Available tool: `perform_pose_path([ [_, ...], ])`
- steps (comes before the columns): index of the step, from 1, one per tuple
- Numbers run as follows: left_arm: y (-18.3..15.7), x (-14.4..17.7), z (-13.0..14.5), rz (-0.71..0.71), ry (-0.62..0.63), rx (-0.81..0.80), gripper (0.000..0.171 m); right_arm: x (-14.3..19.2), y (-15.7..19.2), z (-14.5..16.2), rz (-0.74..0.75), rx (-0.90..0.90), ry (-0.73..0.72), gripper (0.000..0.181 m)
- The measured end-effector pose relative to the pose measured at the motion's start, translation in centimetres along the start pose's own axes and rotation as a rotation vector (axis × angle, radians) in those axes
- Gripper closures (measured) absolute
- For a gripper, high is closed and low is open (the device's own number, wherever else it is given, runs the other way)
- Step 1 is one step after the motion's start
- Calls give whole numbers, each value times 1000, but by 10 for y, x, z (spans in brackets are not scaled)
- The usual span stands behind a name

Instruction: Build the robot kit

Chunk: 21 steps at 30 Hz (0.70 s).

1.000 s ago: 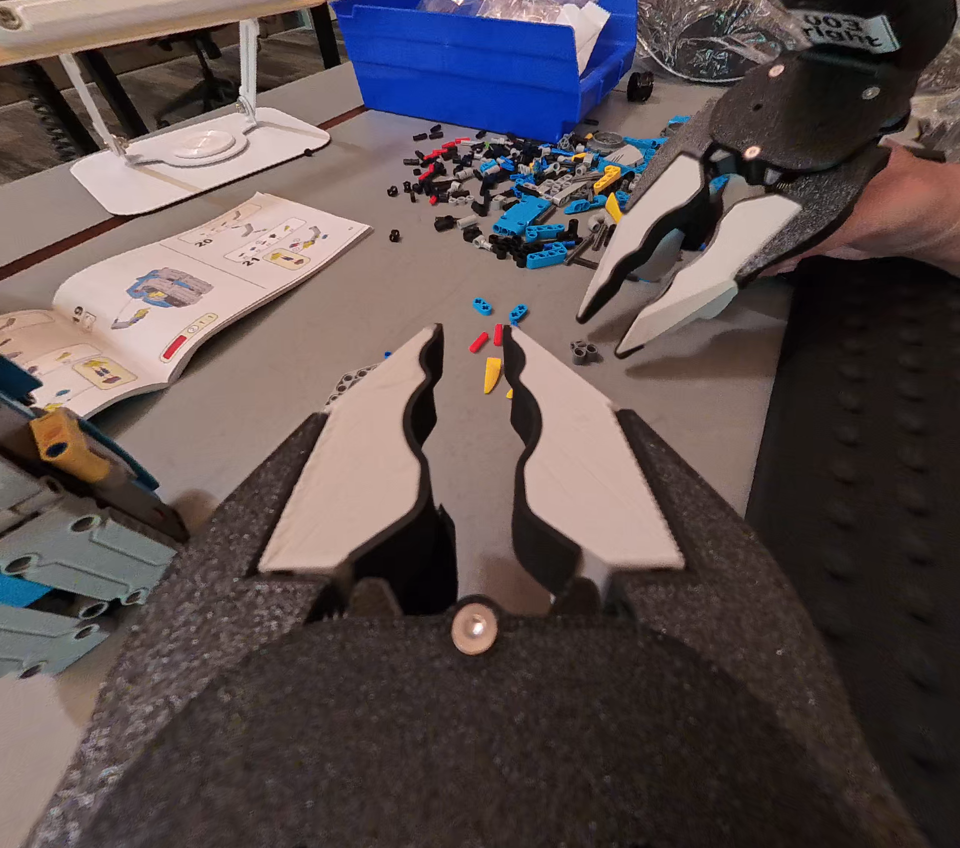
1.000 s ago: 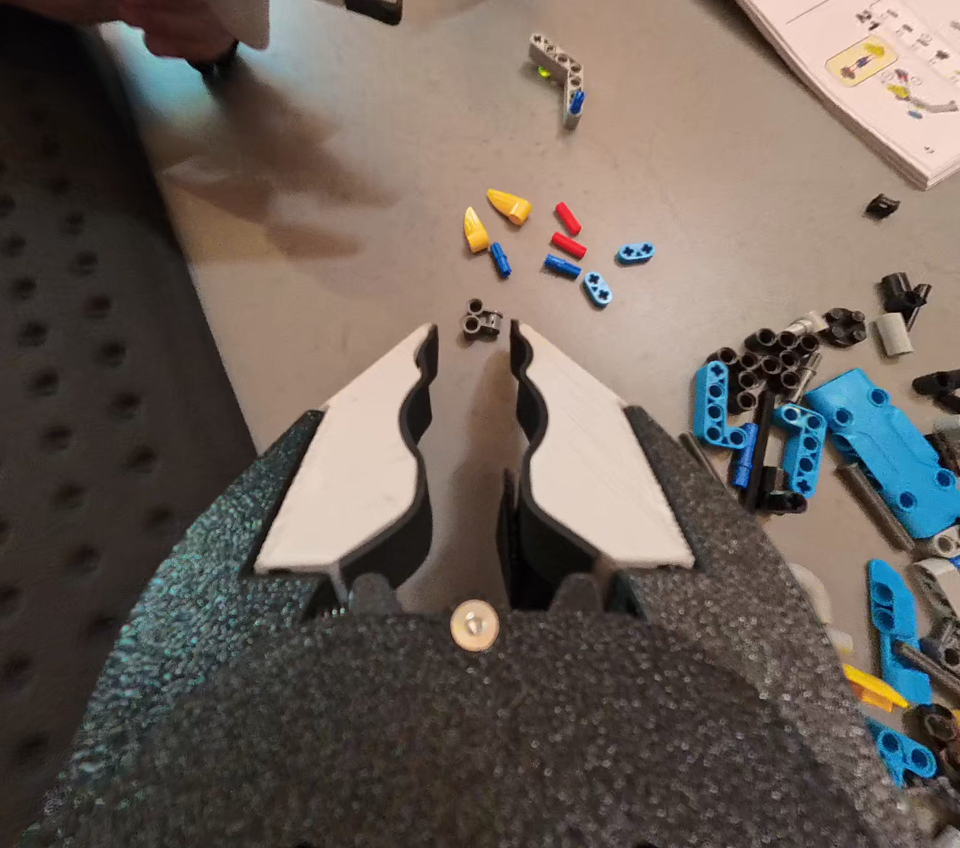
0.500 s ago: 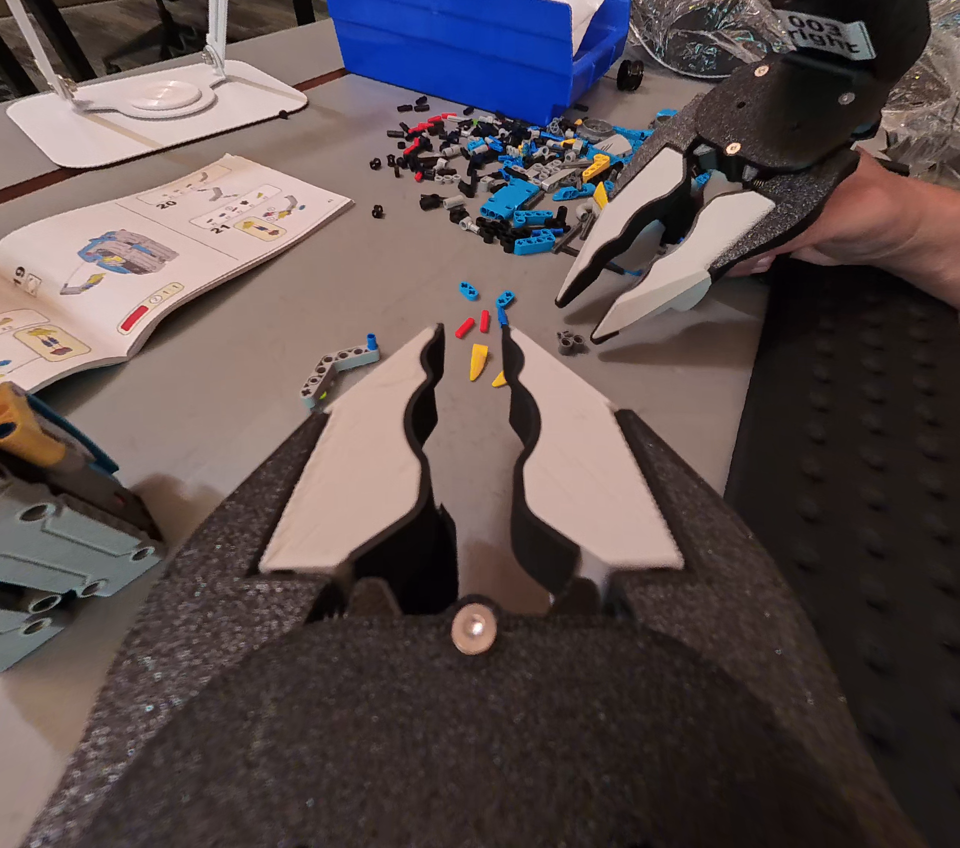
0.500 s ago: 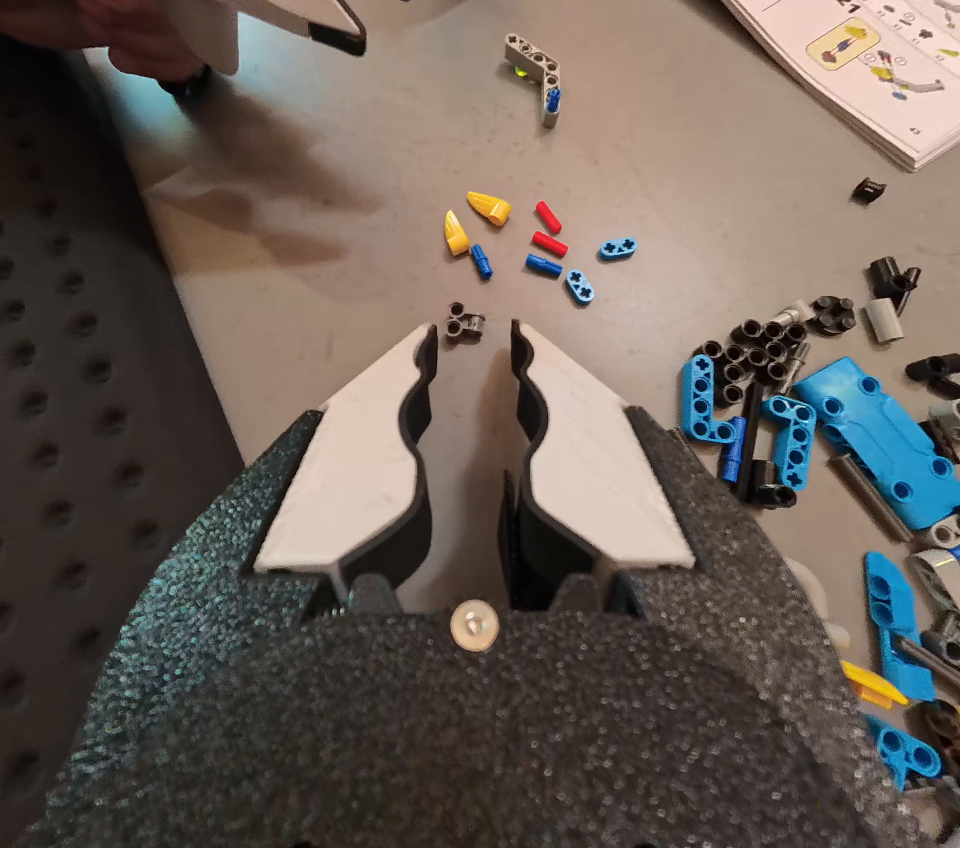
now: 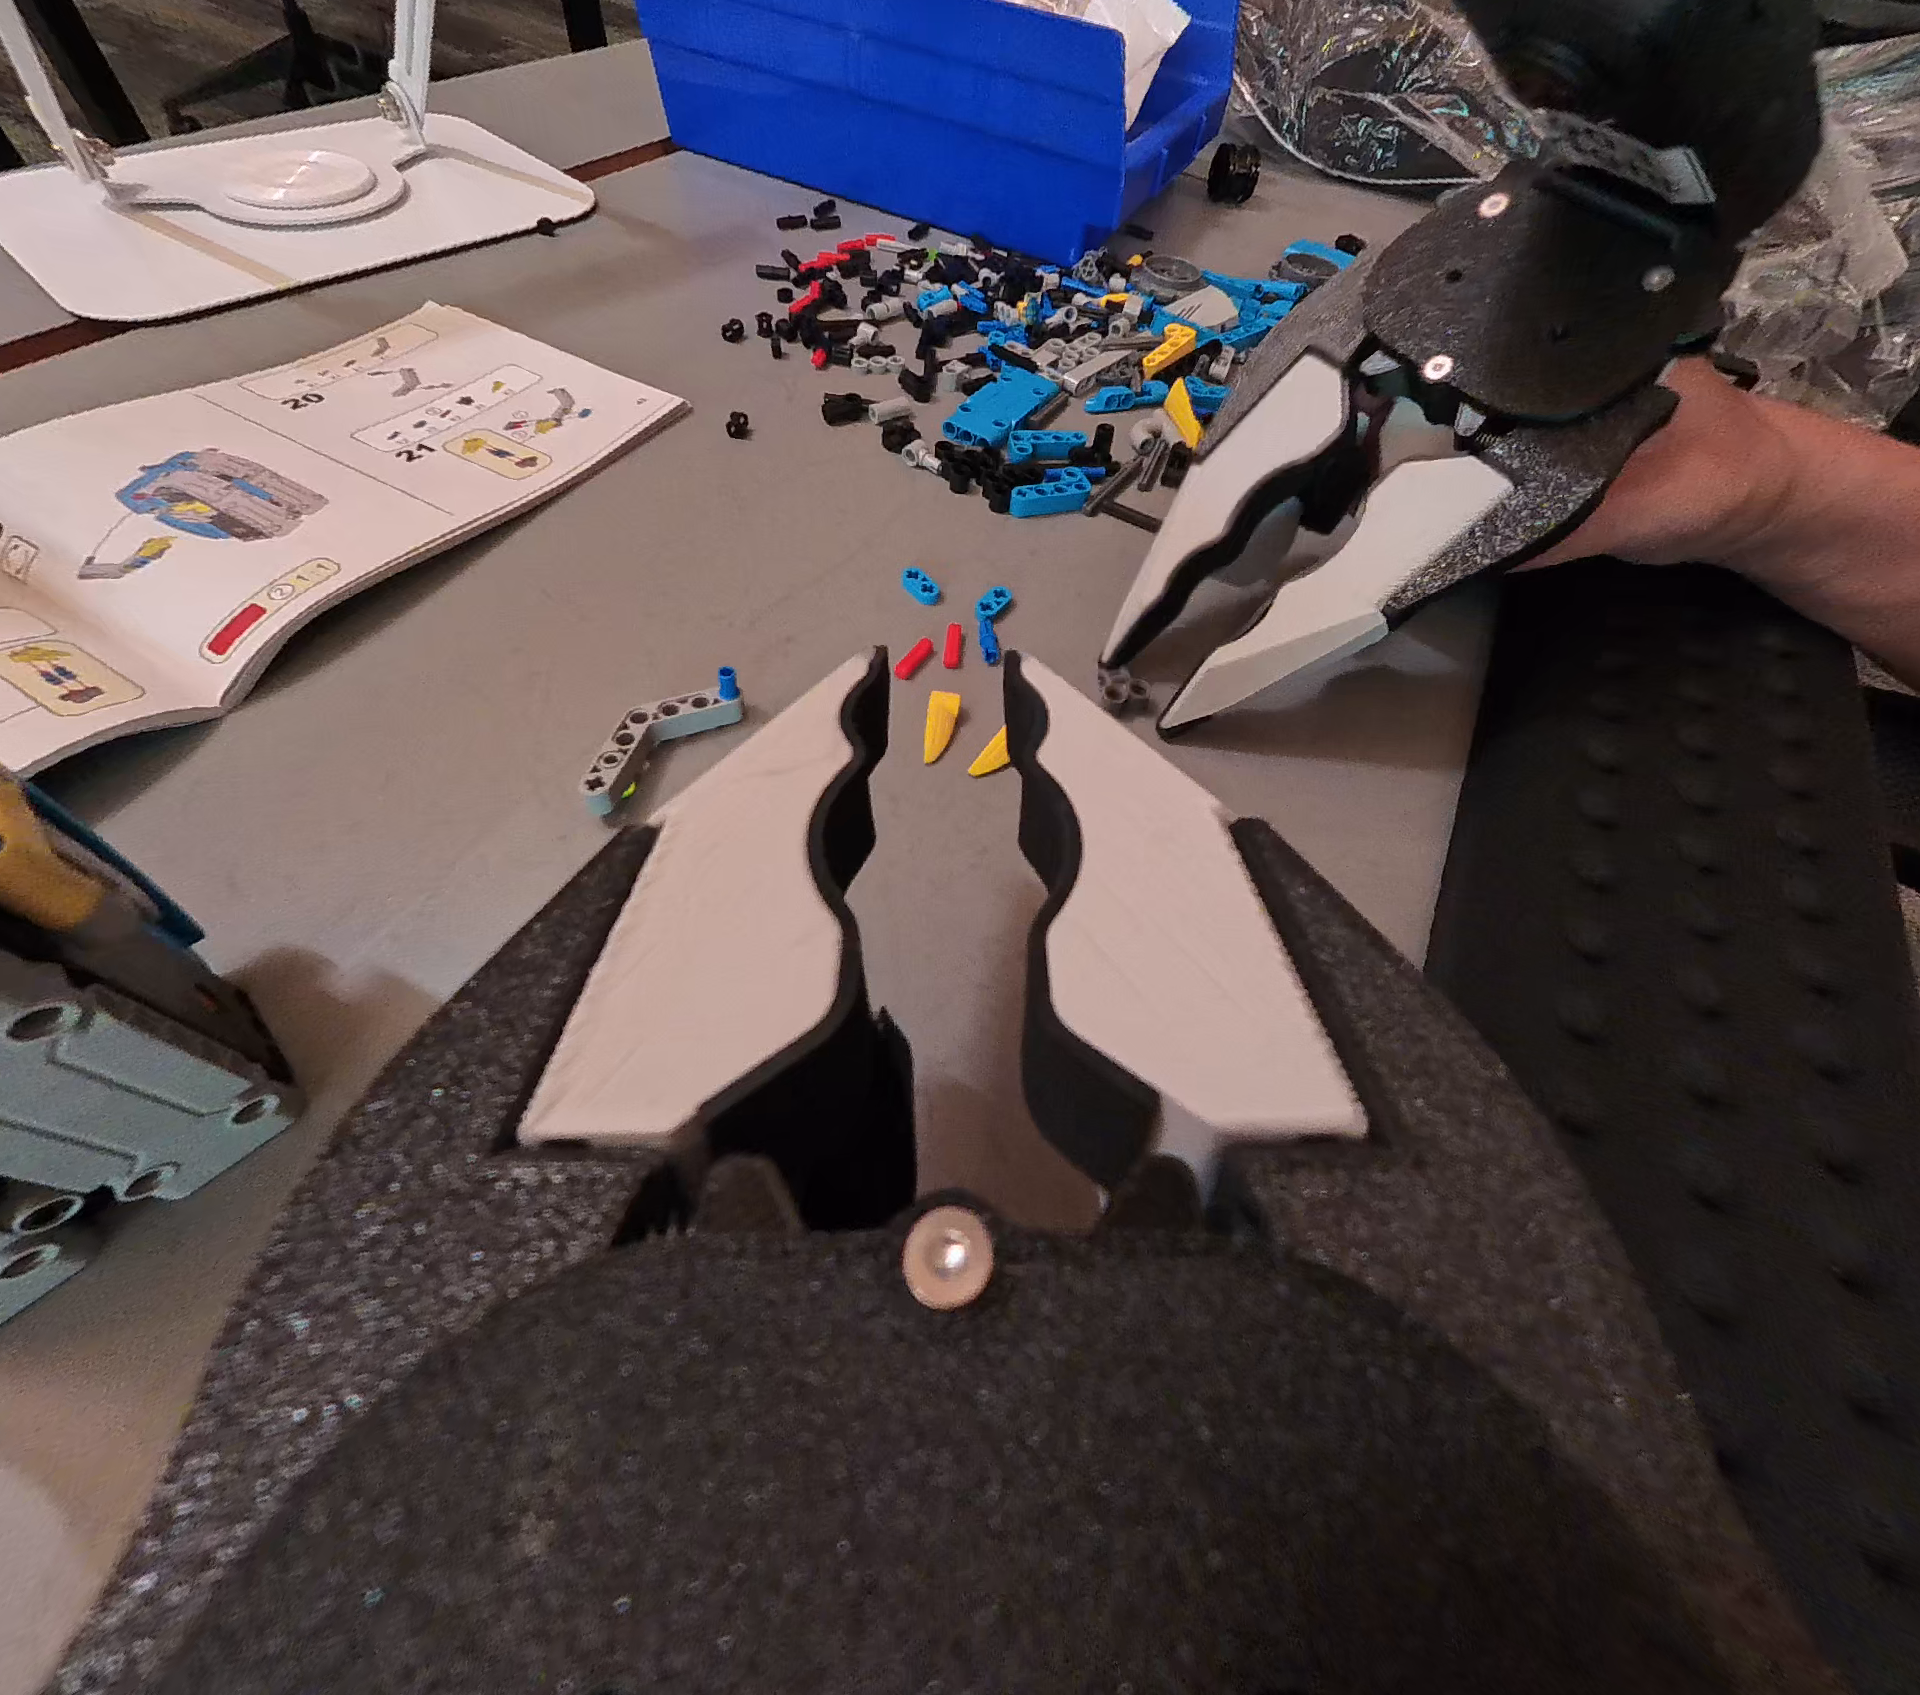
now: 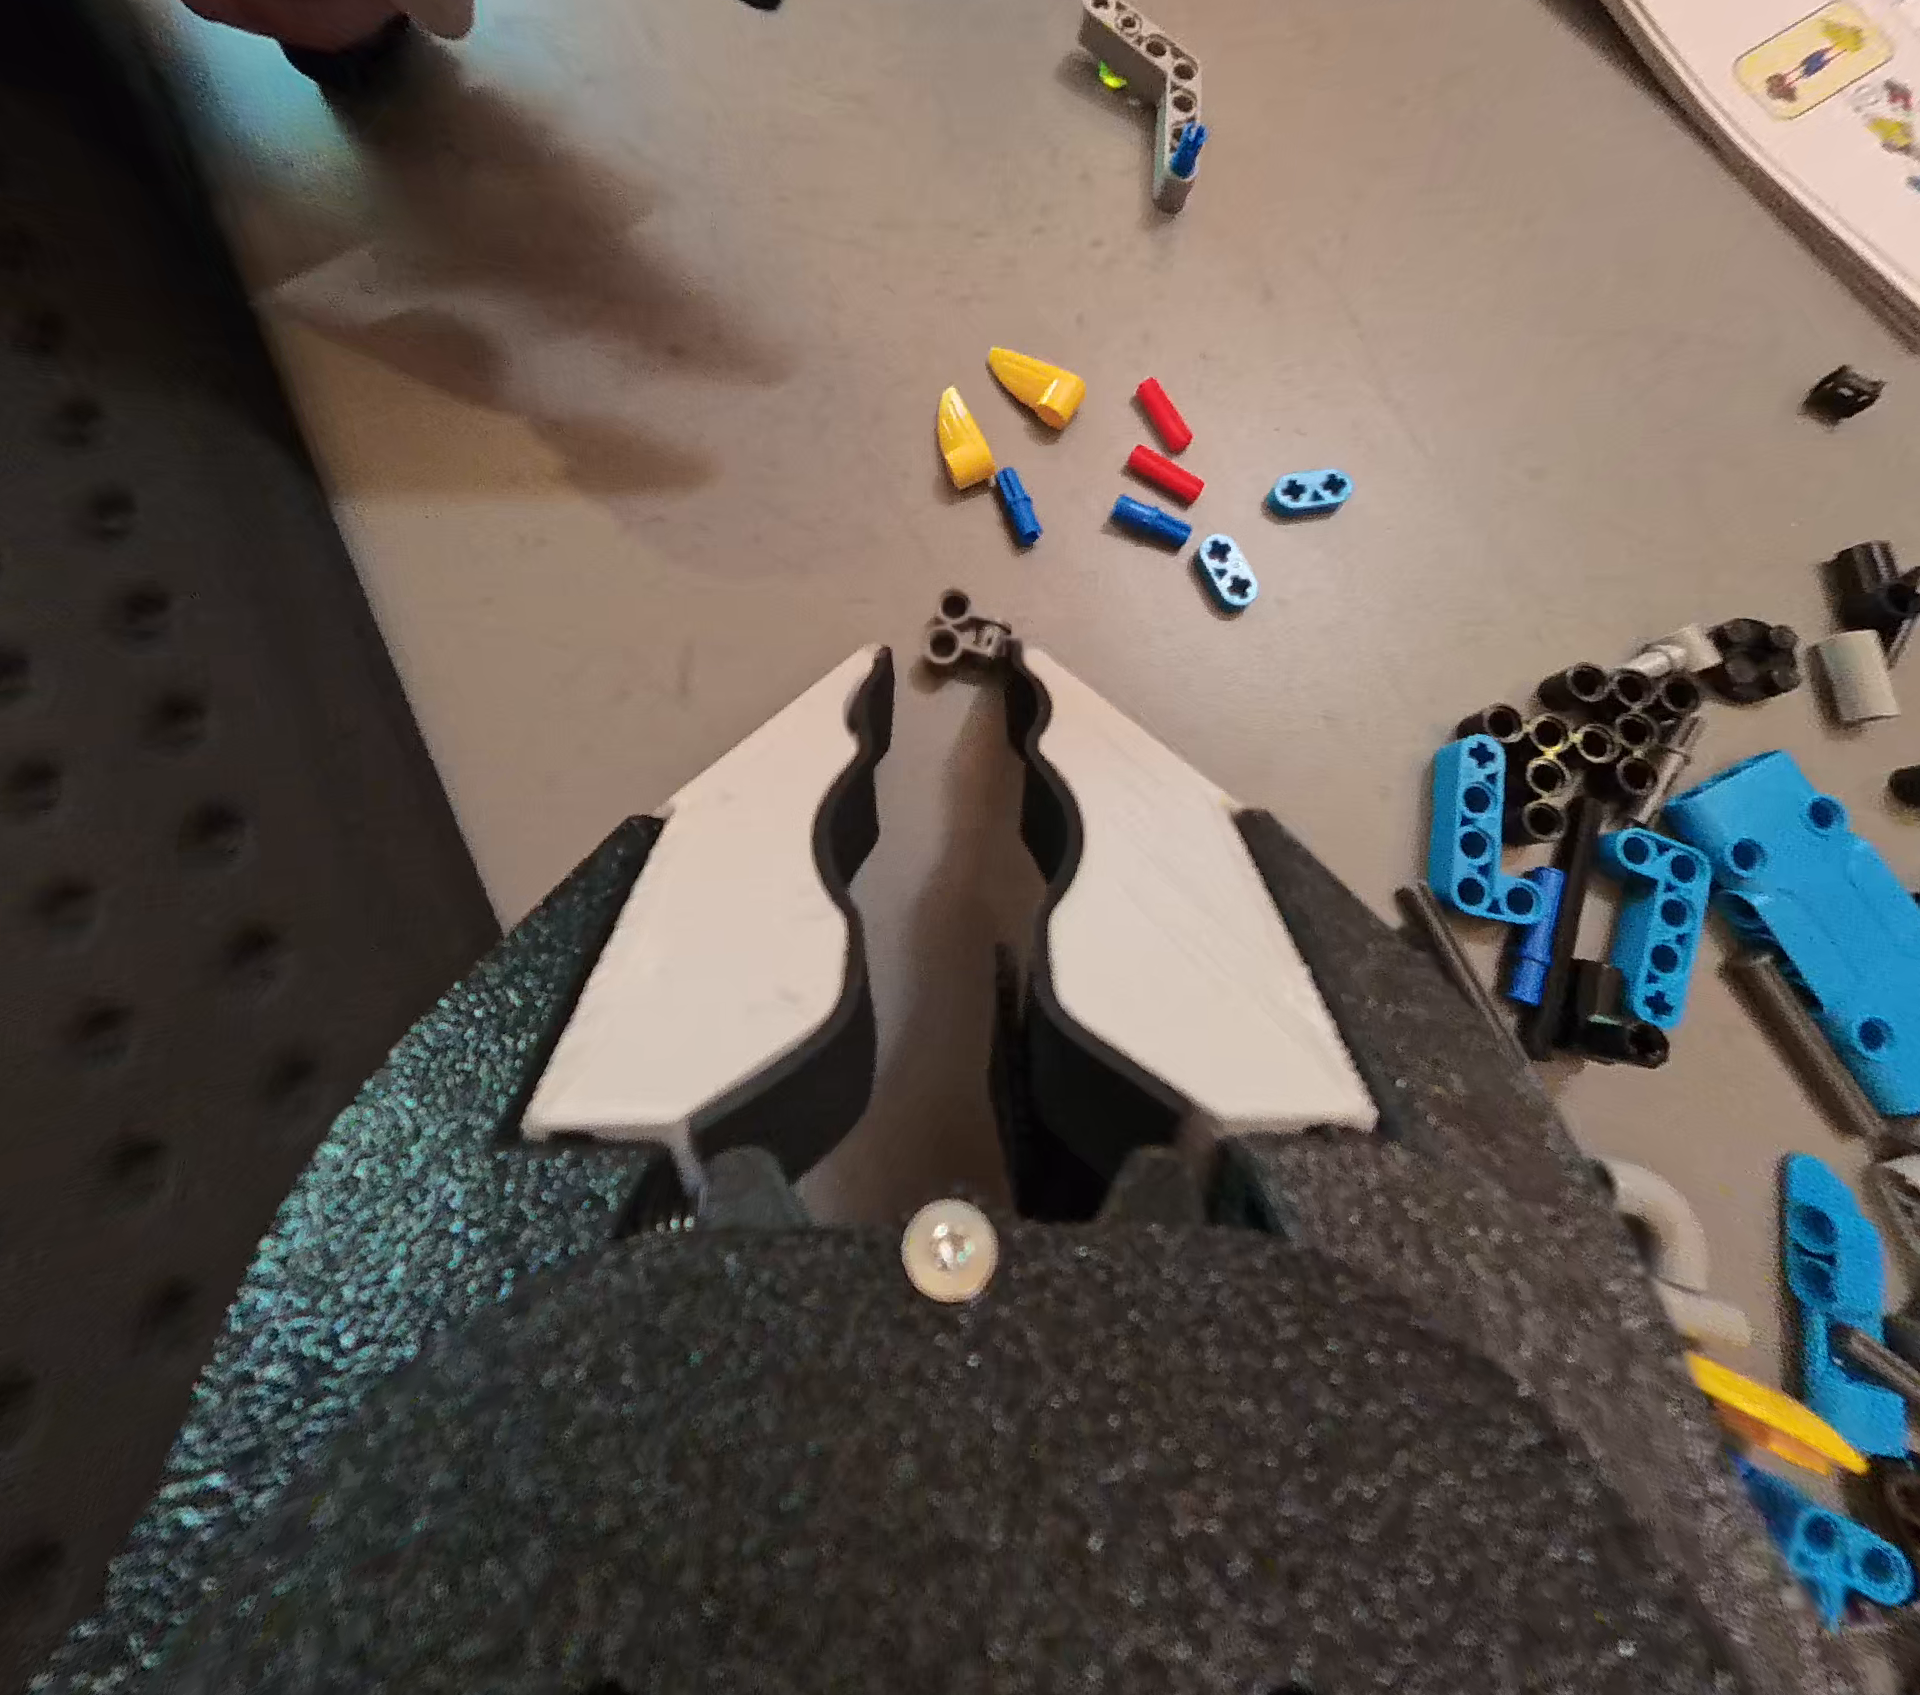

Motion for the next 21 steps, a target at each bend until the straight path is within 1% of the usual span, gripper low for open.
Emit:
perform_pose_path([
  [2,-1,0,0,14,-3,16,150,0,0,0,-3,-7,1,160],
  [4,-1,1,-1,22,-7,25,150,-1,1,-1,-3,3,1,166],
  [9,-2,2,-1,32,-11,29,150,-1,0,-2,1,-7,7,167],
  [11,-3,2,-1,39,-12,28,150,2,0,-4,3,-16,-16,167],
  [13,-5,3,-1,52,-16,30,150,7,1,-11,-16,-41,-73,167],
  [16,-9,4,-4,93,-36,54,150,17,4,-30,-65,-91,-214,167],
  [19,-14,10,-12,187,-88,126,150,27,9,-50,-119,-145,-361,167],
  [21,-19,17,-21,285,-150,185,150,34,11,-62,-165,-191,-461,167],
])
Point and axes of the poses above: each gripper's, where its closed fingertips meet, x back along the fingers, z out of its underside, y = z × x across the jaws, the point moved 5 cm from there along x, back along the fingers, and after that the axes turned 9 degrees about x, right-handed, at the moved point
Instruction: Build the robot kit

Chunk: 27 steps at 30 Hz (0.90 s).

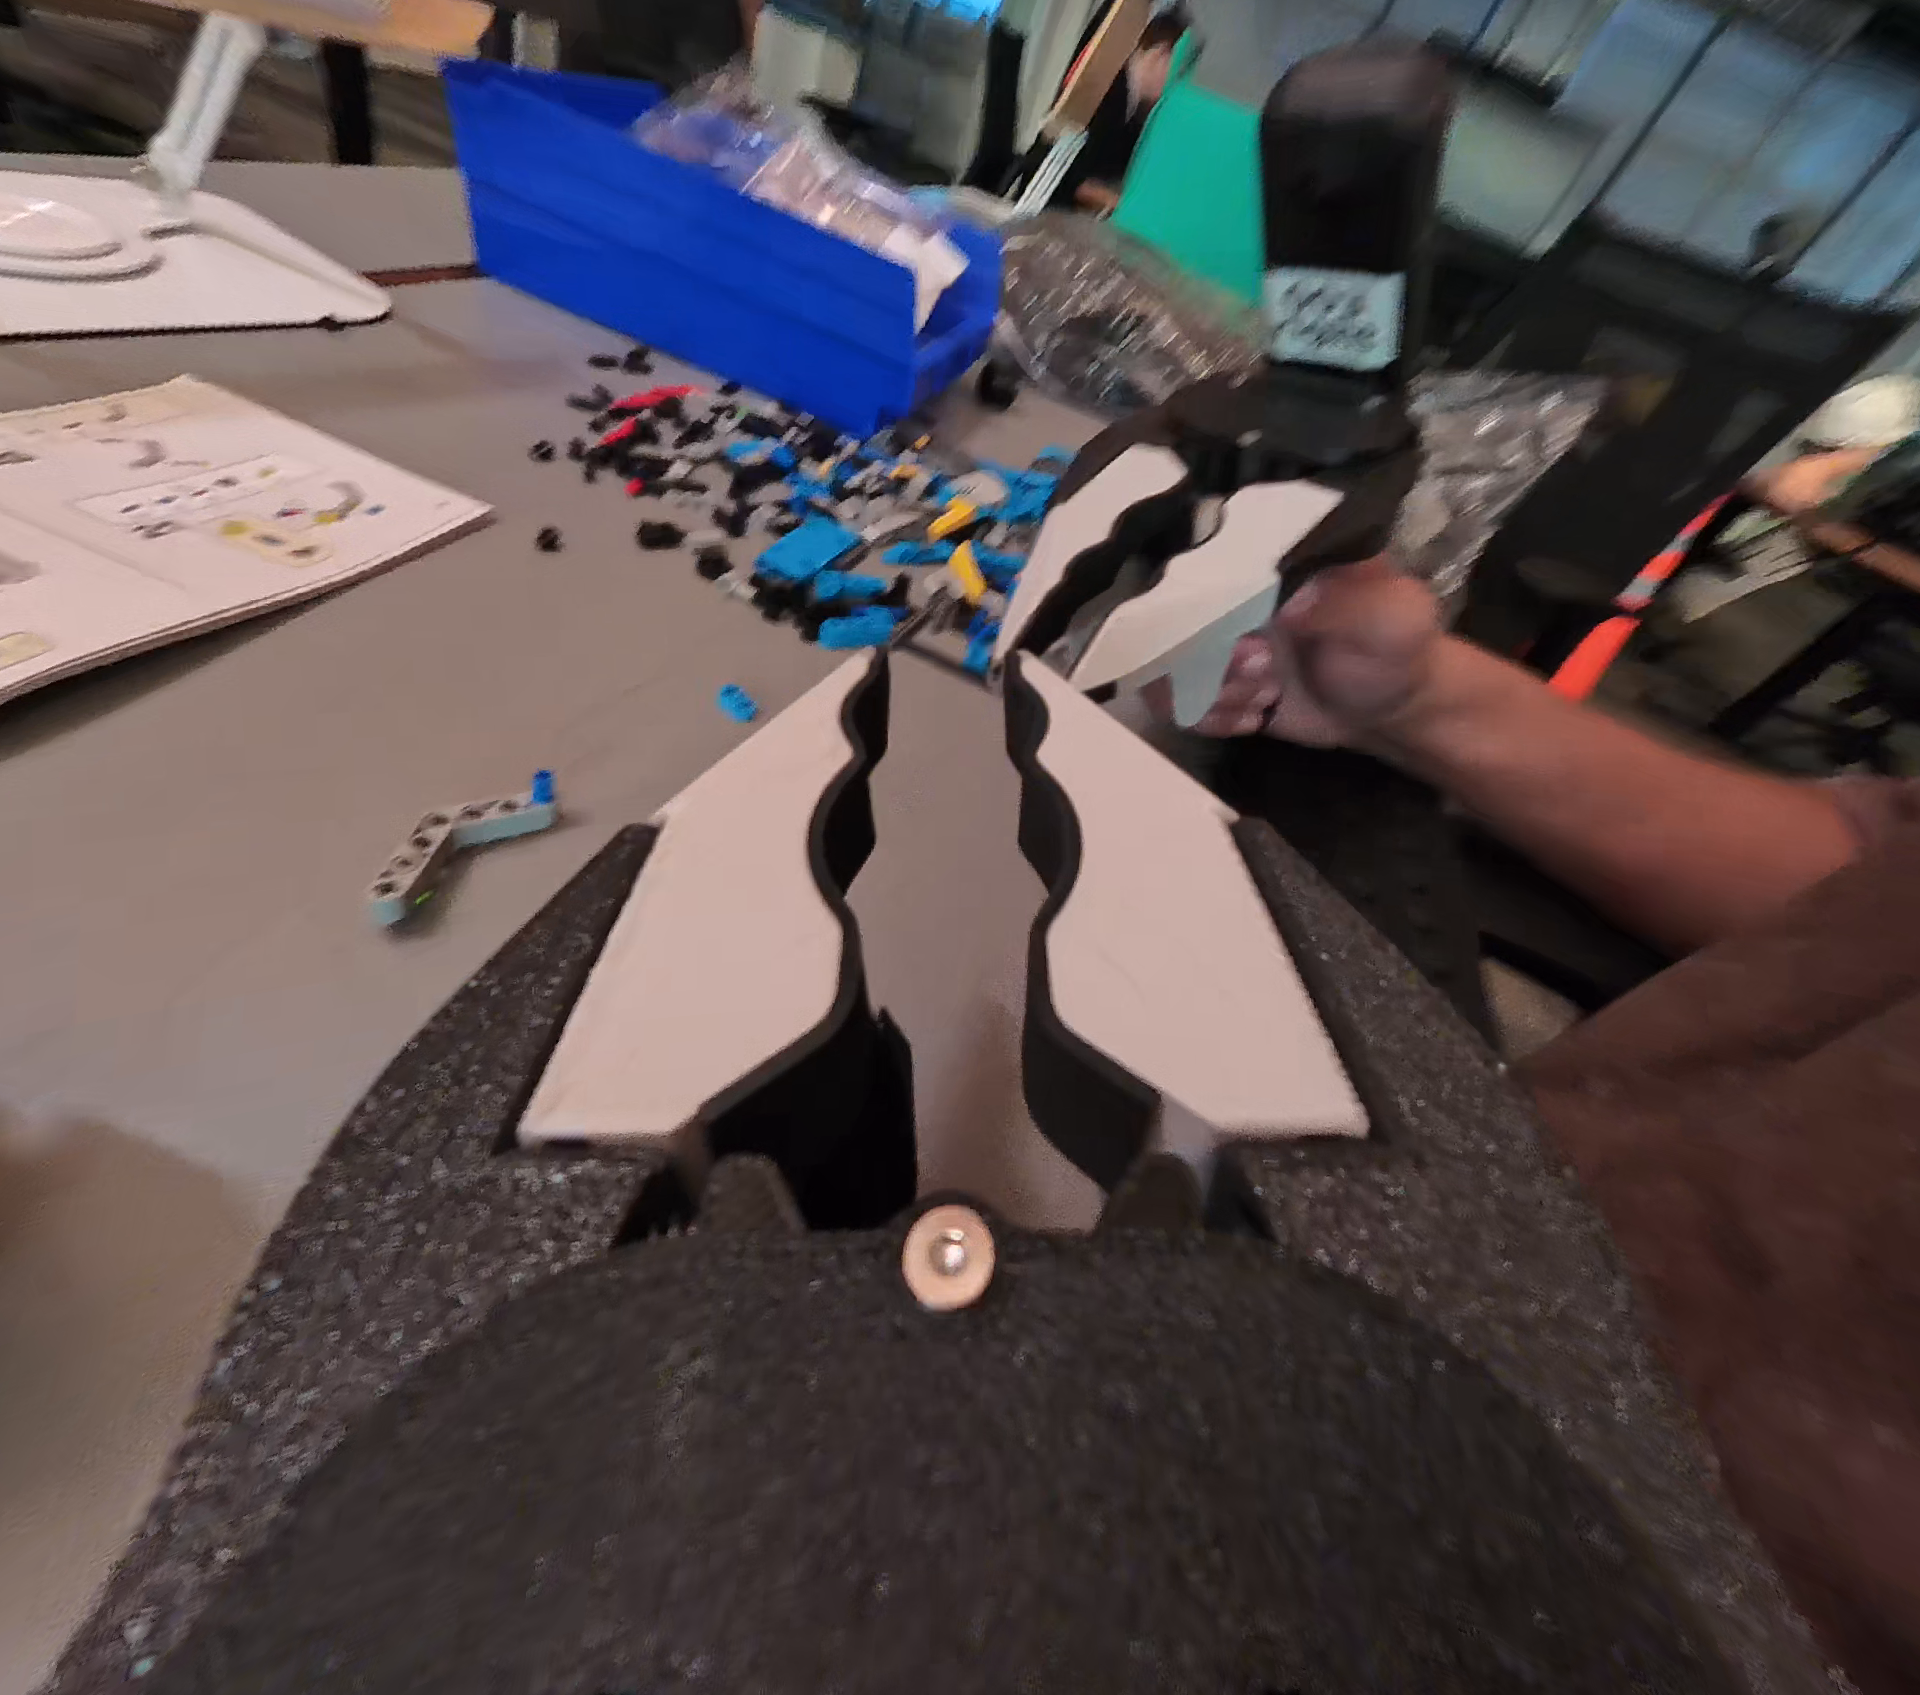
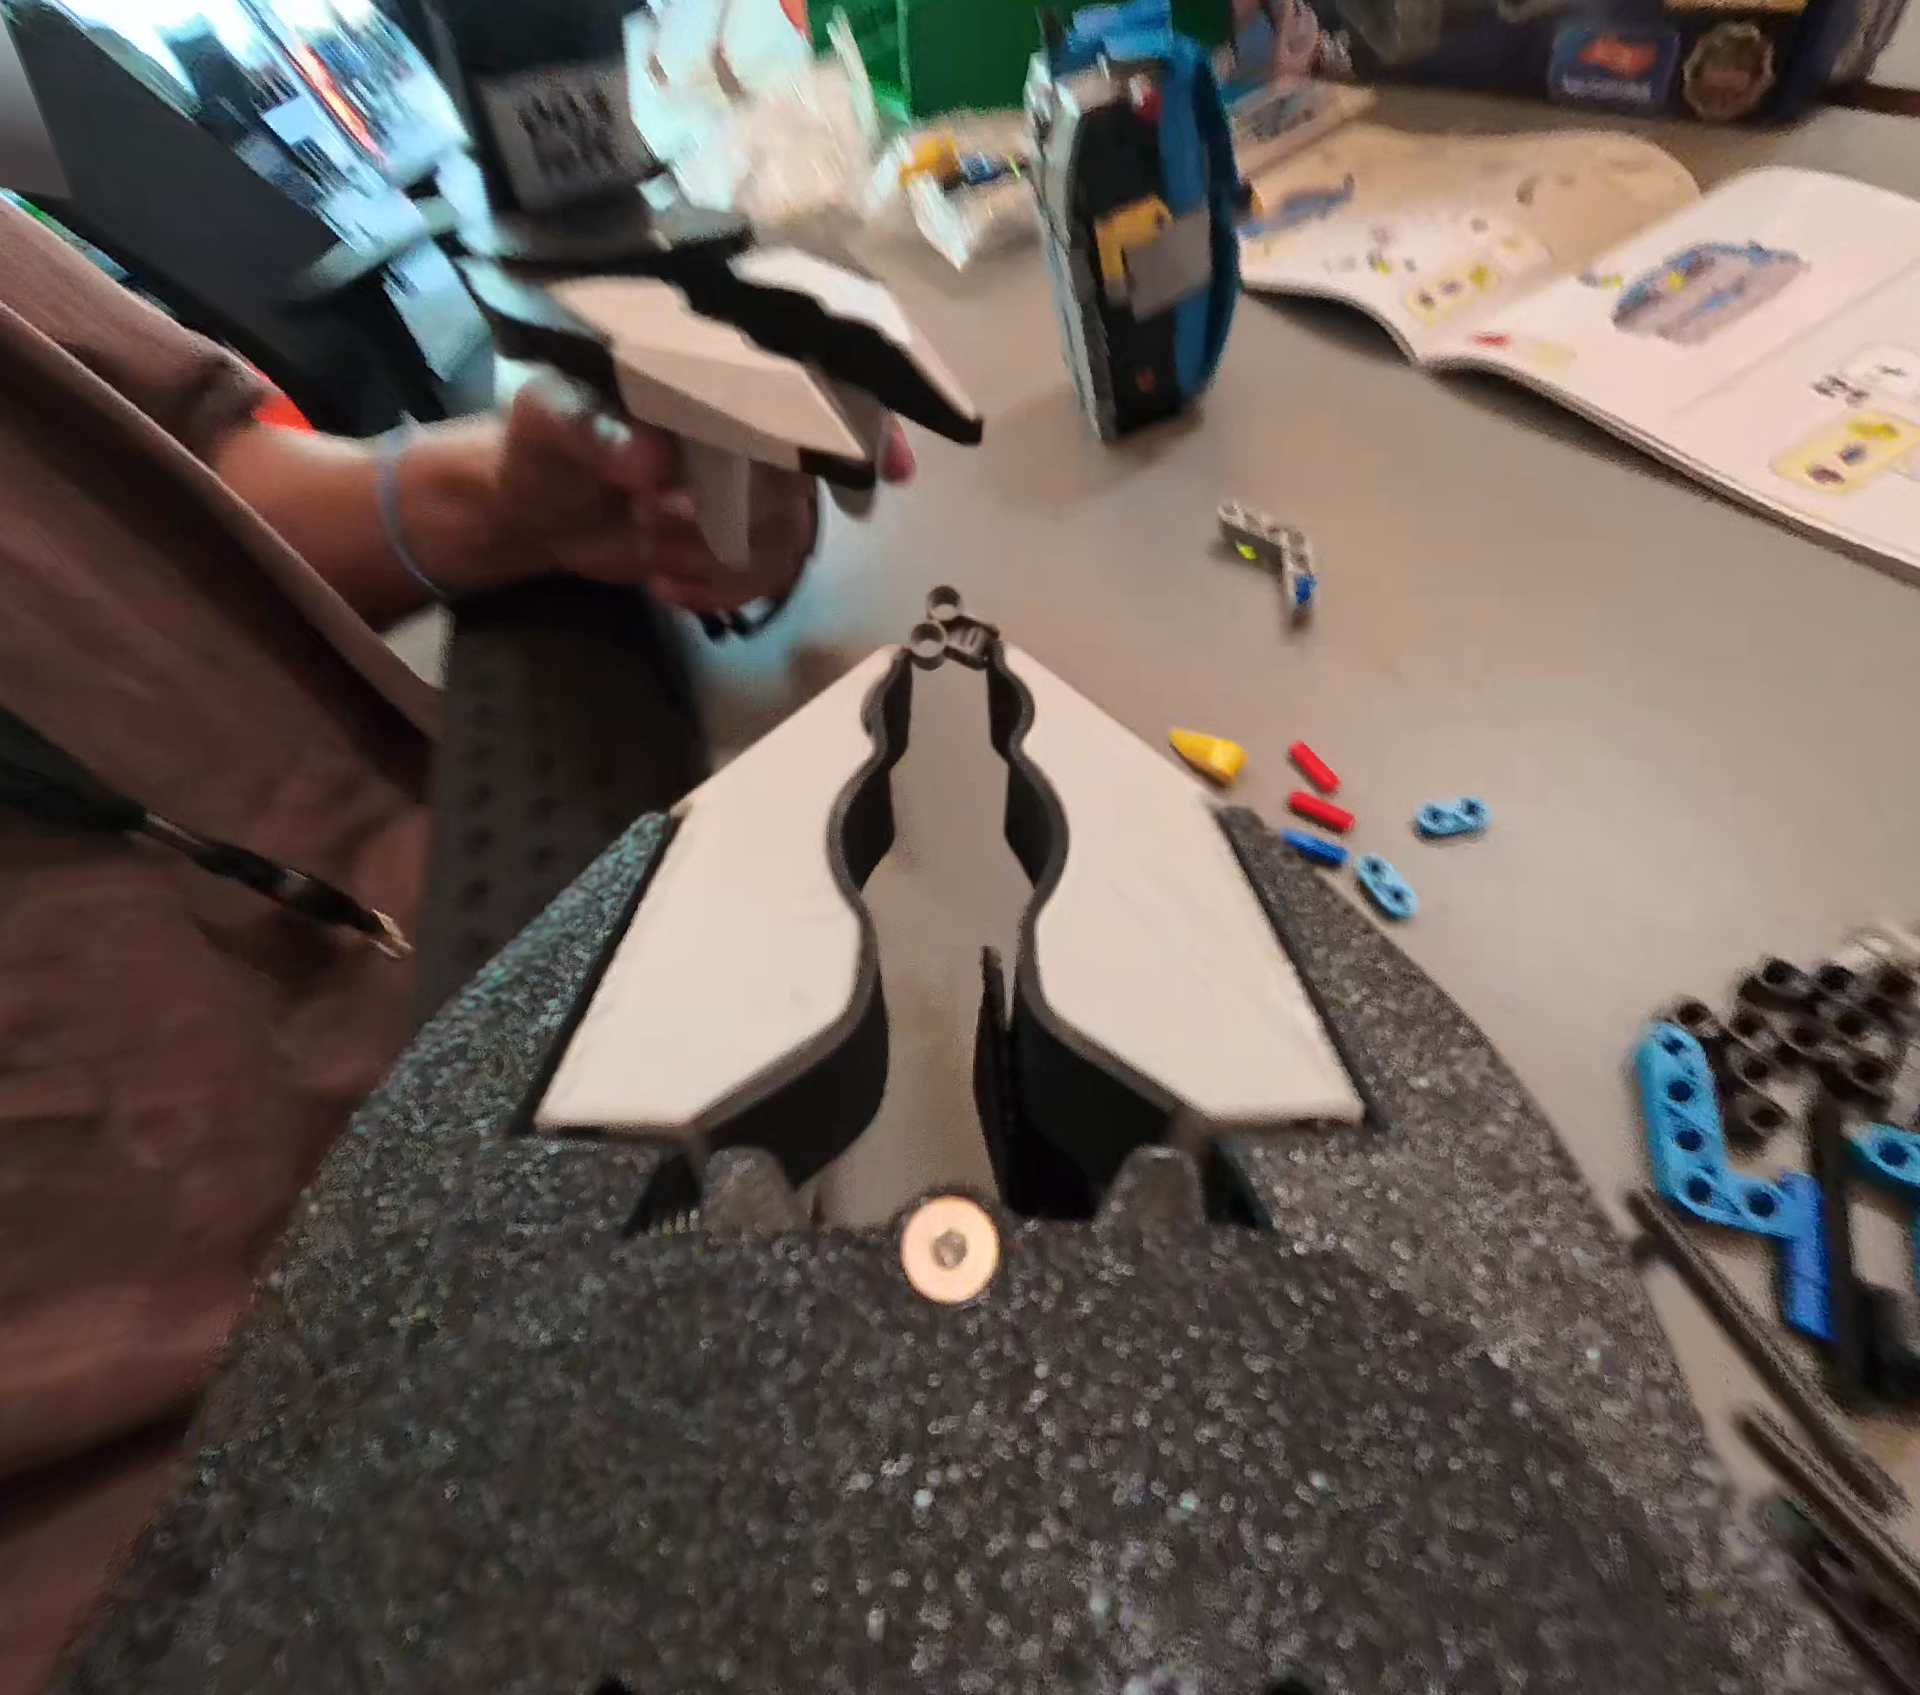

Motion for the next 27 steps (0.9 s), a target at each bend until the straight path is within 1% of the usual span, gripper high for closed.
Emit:
perform_pose_path([
  [3,-13,8,-13,145,-98,69,150,2,7,-20,-101,-122,-171,167],
  [6,-18,15,-22,204,-171,89,150,1,12,-34,-193,-228,-307,167],
  [8,-21,17,-25,237,-197,100,150,-1,14,-39,-235,-279,-365,168],
  [13,-24,19,-28,274,-221,120,150,-6,17,-40,-241,-295,-379,168],
  [20,-30,15,-24,303,-193,129,150,-14,28,-45,-299,-300,-400,168],
  [21,-30,14,-23,308,-184,126,151,-15,29,-45,-305,-299,-403,168],
  [23,-33,15,-22,323,-181,121,161,-16,30,-45,-302,-293,-401,168],
  [27,-33,15,-20,314,-174,97,164,-21,34,-42,-300,-273,-361,167],
])
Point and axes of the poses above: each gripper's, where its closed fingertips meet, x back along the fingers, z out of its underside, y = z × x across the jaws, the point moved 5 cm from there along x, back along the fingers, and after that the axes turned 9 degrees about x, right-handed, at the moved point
